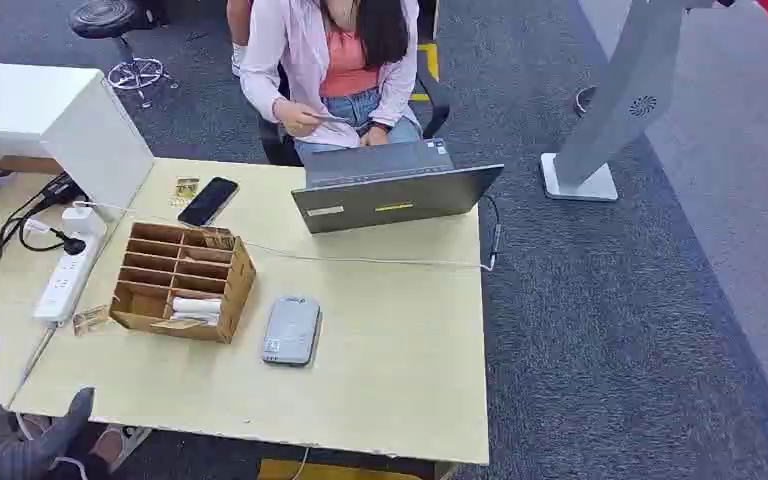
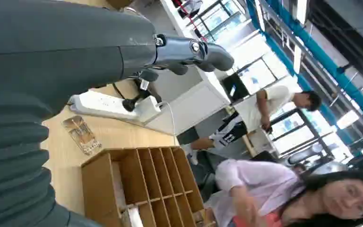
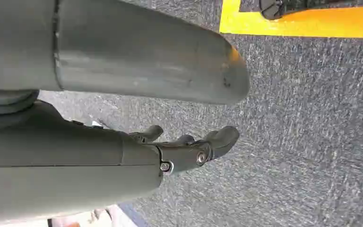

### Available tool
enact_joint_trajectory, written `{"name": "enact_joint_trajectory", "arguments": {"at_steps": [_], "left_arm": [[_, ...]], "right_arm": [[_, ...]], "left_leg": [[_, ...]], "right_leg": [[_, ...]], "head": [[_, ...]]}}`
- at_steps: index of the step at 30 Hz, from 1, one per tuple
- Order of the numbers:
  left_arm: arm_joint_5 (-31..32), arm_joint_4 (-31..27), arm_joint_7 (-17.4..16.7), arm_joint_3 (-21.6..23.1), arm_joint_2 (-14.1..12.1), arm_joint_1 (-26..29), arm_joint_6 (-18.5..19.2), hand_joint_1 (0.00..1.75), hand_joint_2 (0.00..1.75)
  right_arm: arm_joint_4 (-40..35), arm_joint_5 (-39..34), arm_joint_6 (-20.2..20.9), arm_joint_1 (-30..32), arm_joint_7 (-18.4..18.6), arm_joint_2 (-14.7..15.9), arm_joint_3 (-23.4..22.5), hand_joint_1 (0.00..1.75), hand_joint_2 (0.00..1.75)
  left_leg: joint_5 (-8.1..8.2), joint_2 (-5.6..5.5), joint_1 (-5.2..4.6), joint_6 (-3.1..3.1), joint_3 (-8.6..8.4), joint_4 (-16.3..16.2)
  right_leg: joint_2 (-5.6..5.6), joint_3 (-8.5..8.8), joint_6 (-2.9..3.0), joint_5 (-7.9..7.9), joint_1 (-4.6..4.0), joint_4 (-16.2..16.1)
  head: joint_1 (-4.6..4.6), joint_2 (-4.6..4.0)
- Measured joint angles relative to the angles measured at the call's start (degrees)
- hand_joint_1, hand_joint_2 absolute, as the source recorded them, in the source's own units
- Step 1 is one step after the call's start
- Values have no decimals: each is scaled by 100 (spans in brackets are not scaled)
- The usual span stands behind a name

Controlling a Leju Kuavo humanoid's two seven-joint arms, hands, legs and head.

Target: Pass the card to the sensor for recognition and then transmit it.

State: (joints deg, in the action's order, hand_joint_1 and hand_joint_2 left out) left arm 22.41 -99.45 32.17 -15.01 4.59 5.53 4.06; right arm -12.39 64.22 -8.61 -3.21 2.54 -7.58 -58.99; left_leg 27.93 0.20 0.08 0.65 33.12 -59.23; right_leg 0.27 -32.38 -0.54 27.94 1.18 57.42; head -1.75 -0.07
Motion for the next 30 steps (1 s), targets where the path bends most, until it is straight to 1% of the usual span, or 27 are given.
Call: {"name": "enact_joint_trajectory", "arguments": {"at_steps": [7, 13, 30], "left_arm": [[688, 673, -383, 376, -280, -773, -223, 0, 175], [1255, 1233, -706, 612, -446, -1387, -409, 0, 175], [3045, 3412, -1738, 1447, -1046, -3428, -1104, 0, 175]], "right_arm": [[7, 120, 46, -16, -2, -2, 46, 0, 0], [13, 227, 127, -29, -9, -2, 107, 0, 0], [44, 474, 282, -74, -26, -39, 155, 0, 0]], "left_leg": [[-1, 0, 0, -2, -1, 0], [-2, 2, 0, -3, -1, -1], [-7, 3, 0, -4, 1, -2]], "right_leg": [[1, -1, 1, -2, 0, 0], [5, -3, 1, -3, 0, 1], [7, -4, 4, -9, 0, 2]], "head": [[2, 0], [2, 0], [0, 0]]}}
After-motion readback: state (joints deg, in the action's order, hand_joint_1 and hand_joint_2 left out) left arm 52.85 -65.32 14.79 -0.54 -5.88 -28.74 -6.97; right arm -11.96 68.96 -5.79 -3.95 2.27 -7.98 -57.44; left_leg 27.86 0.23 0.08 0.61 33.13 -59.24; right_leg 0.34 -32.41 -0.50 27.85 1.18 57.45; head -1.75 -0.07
